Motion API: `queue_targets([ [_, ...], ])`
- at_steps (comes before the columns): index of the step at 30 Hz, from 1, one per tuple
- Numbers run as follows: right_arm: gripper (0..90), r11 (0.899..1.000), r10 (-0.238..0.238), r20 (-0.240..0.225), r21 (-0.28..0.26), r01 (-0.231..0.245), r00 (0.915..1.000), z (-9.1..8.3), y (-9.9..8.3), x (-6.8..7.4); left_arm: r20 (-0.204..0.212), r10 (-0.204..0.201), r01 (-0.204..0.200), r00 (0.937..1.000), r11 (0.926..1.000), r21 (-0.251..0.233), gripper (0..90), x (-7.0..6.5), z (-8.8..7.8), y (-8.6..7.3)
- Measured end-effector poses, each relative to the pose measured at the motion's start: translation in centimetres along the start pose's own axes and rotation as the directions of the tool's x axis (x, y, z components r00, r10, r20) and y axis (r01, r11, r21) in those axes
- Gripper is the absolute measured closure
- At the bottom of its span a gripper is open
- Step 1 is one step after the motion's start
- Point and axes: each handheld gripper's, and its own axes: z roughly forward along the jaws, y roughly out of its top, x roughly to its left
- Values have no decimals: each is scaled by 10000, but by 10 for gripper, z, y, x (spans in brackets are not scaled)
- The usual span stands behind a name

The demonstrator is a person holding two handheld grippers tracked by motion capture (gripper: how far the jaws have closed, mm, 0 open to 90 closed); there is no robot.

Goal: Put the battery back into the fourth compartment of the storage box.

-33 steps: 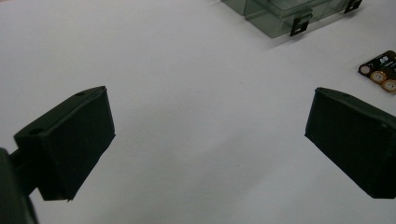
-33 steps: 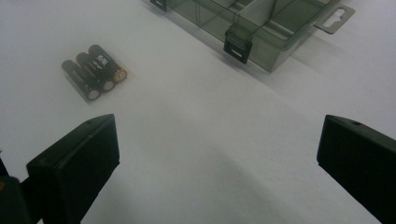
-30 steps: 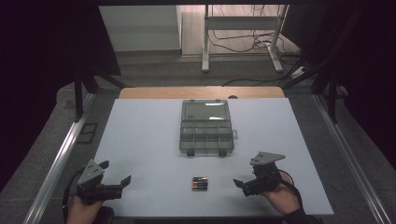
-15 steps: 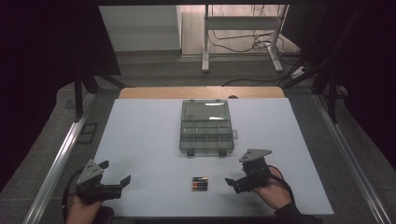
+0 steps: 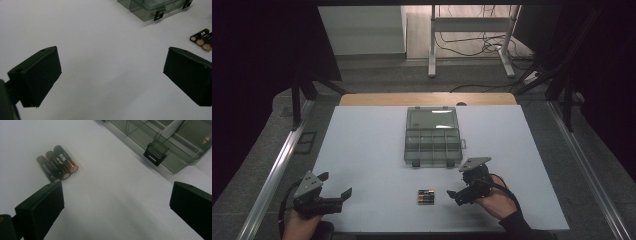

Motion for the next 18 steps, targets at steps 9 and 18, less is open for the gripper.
queue_targets([
  [9,0,9987,-398,-165,318,403,9991,9,14,7,2,13,-13,10000,10000,-14,18,0,0,0],
  [18,22,9946,-480,-268,905,502,9985,16,31,13,-21,121,-121,9999,9999,39,18,-1,1,0],
])
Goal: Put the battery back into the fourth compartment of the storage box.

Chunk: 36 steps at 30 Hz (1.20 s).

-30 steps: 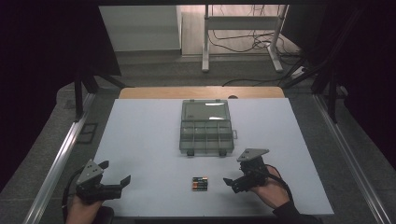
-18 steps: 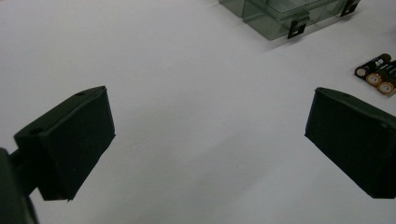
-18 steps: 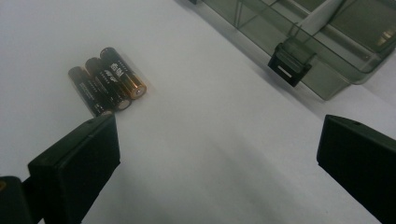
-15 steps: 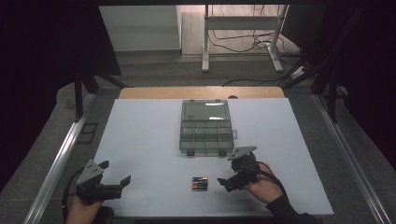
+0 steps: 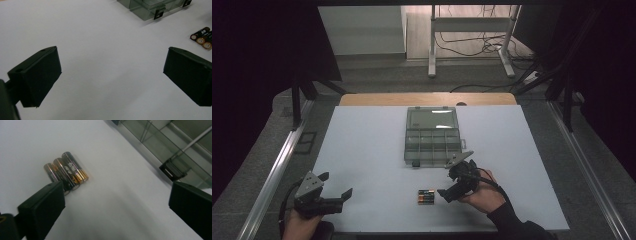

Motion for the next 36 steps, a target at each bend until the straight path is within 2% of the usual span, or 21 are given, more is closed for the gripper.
queue_targets([
  [8,134,9978,-601,-137,265,605,9981,9,13,10,-2,32,-32,10000,10000,7,19,0,0,0],
  [11,237,9940,-921,-415,549,943,9949,16,20,16,5,36,-36,10000,10000,4,19,0,0,0],
  [15,359,9899,-1206,-704,664,1253,9902,21,26,19,12,79,-79,10000,10000,29,19,0,0,0],
  [21,496,9837,-1531,-1043,790,1616,9827,29,35,24,15,100,-100,9999,9999,34,19,0,0,0],
  [24,532,9815,-1642,-1117,808,1737,9801,31,37,25,24,99,-99,9999,9999,27,20,0,0,0],
  [25,568,9790,-1739,-1253,855,1853,9768,33,39,26,33,109,-109,9999,9999,21,20,0,0,0],
  [30,613,9717,-1975,-1498,1004,2137,9688,39,42,29,84,74,-74,9999,10000,-59,20,0,-1,-1],
  [31,630,9676,-2094,-1569,1090,2276,9652,41,43,31,98,71,-70,9999,9999,-78,20,1,-1,-1],
  [34,661,9639,-2092,-1654,1313,2317,9638,45,44,32,107,71,-70,9999,9999,-90,20,1,-1,-1],
  [36,685,9592,-2225,-1721,1377,2471,9596,49,44,31,103,96,-95,9999,9999,-69,20,0,-1,-1],
])
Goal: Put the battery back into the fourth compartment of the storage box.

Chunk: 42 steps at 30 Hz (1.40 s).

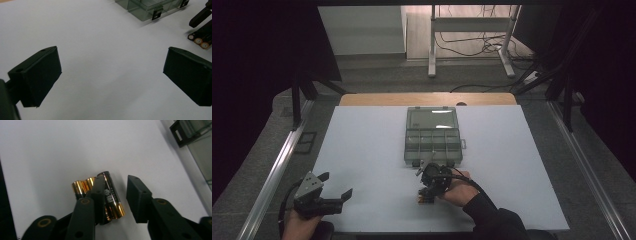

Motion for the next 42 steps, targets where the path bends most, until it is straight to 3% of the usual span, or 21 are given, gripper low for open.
queue_targets([
  [4,741,9985,-326,110,450,321,9994,9,0,-2,-5,13,-13,10000,10000,9,20,0,0,0],
  [8,763,9987,-285,45,423,283,9996,9,0,-1,8,5,-5,10000,10000,4,20,0,0,0],
  [14,763,9994,-298,307,166,293,9991,6,0,0,6,32,-32,10000,10000,3,20,0,0,0],
  [16,763,9987,-504,506,70,501,9974,3,0,-1,10,30,-30,10000,10000,7,20,0,0,0],
  [19,763,9995,-297,696,-82,304,9971,0,-1,-1,3,34,-34,10000,10000,6,21,0,0,0],
  [30,763,9978,163,626,-644,-123,9979,-11,-3,-9,25,-2,2,10000,10000,2,21,0,0,0],
  [42,763,9871,890,648,-1390,-793,9939,-29,-8,-23,32,-18,18,10000,10000,15,22,1,0,0],
])
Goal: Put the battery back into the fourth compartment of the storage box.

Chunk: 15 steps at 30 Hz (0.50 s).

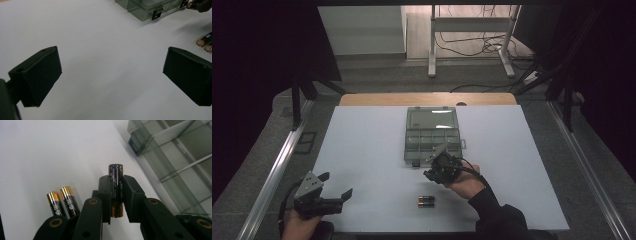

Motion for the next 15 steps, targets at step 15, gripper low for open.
queue_targets([
  [15,763,9962,637,587,-626,-600,9962,-21,2,-28,7,-71,71,10000,10000,5,24,1,0,0],
])
